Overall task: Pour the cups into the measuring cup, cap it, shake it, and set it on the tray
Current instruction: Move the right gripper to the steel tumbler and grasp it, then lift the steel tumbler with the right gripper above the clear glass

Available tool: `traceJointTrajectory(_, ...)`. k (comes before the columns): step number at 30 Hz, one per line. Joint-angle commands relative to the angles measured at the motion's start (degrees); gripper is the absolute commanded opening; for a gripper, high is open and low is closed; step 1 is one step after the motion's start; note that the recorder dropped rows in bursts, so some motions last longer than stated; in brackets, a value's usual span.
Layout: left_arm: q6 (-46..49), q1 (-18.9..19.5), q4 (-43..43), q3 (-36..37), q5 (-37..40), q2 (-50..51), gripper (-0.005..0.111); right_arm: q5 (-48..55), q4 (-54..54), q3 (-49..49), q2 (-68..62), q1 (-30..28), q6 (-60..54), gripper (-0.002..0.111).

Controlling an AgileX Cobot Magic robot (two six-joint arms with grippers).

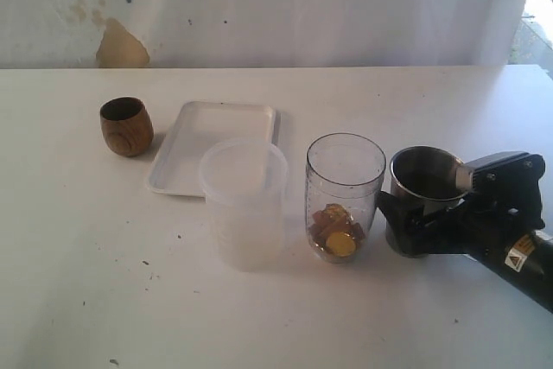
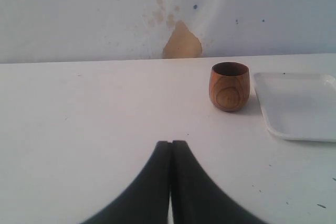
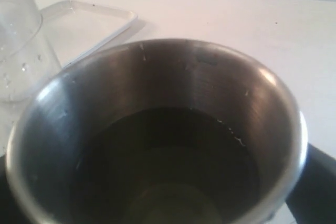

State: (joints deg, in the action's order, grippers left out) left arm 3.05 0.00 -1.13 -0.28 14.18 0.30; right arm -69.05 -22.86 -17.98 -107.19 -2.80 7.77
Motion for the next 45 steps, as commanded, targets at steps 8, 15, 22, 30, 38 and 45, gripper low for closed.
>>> traceJointTrajectory(8,-0.10,0.00,-0.05,0.28,-0.63,-0.30,0.000,-0.91,0.64,-0.27,-0.19,0.09,0.35,0.102)
traceJointTrajectory(15,-0.10,0.00,-0.05,0.28,-0.63,-0.30,0.000,-0.91,1.63,-0.27,-0.19,0.09,-0.01,0.072)
traceJointTrajectory(22,-0.10,0.00,-0.05,0.28,-0.63,-0.30,0.000,-0.91,1.43,-0.27,-0.19,0.09,-0.01,0.007)
traceJointTrajectory(30,-0.10,0.00,-0.05,0.28,-0.63,-0.30,0.000,-0.91,1.59,-0.40,-0.19,0.09,-0.01,0.000)
traceJointTrajectory(38,-0.10,0.00,-0.05,0.28,-0.63,-0.30,0.000,-0.91,-0.27,-4.34,2.63,0.09,0.11,0.000)
traceJointTrajectory(45,-0.10,0.00,-0.05,0.28,-0.63,-0.30,0.000,2.24,-0.27,-9.39,5.86,0.09,4.50,0.000)
